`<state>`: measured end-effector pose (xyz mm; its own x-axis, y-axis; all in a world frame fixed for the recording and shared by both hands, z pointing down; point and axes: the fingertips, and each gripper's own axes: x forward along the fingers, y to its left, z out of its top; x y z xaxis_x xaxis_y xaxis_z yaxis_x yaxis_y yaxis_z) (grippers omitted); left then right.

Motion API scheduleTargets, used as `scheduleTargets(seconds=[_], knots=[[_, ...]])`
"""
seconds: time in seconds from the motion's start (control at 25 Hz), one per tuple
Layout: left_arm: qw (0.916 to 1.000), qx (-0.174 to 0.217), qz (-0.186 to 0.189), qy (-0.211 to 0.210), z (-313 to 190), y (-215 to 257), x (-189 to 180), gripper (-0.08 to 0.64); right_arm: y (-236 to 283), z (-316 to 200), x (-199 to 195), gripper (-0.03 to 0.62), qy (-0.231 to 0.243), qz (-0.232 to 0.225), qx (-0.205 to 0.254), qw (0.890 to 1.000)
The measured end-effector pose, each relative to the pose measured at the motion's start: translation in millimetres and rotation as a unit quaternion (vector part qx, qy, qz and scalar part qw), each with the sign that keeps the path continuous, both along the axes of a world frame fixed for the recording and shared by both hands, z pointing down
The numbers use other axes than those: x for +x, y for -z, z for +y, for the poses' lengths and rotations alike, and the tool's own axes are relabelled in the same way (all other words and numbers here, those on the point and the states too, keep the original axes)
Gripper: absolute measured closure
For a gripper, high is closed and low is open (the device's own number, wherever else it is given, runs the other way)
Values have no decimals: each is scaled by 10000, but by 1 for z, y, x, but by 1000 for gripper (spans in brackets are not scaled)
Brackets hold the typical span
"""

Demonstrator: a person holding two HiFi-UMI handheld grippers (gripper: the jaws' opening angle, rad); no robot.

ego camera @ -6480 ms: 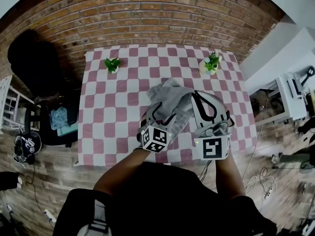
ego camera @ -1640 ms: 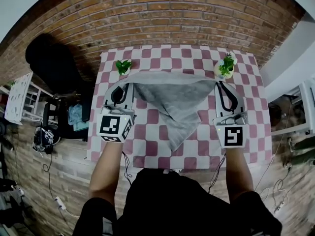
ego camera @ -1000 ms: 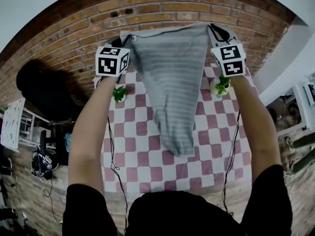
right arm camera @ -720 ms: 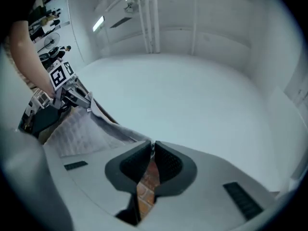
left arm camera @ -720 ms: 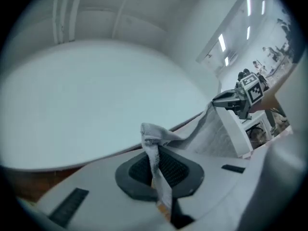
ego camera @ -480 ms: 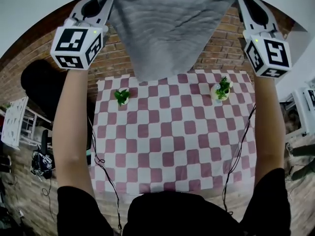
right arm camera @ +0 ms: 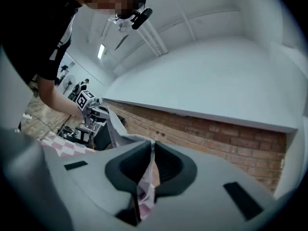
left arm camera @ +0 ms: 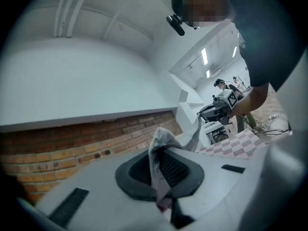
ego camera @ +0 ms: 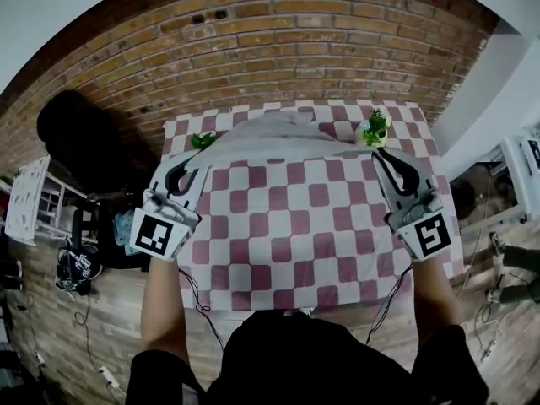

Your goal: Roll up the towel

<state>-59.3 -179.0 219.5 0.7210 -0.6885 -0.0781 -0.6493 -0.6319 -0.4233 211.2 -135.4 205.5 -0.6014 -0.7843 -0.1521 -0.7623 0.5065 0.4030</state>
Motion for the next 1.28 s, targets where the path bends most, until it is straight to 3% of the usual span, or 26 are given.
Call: scheduleTargets(seconds=[0.32, 0.64, 0.88, 1.28], knots=[[9893, -1344, -386, 417, 93, -146, -2, 552, -141, 86, 3, 565, 202, -168, -1375, 9902], [9737, -2217, -393, 353, 178, -222, 7, 551, -190, 153, 17, 565, -199, -641, -2081, 9758], [9707, -2380, -320, -54, 247, -238, 31, 551, -199, 205, 34, 565, -651, -954, -2226, 9680], [9683, -2486, -238, 4, 316, -248, 21, 551, -215, 280, 35, 565, -787, -840, -2425, 9633]])
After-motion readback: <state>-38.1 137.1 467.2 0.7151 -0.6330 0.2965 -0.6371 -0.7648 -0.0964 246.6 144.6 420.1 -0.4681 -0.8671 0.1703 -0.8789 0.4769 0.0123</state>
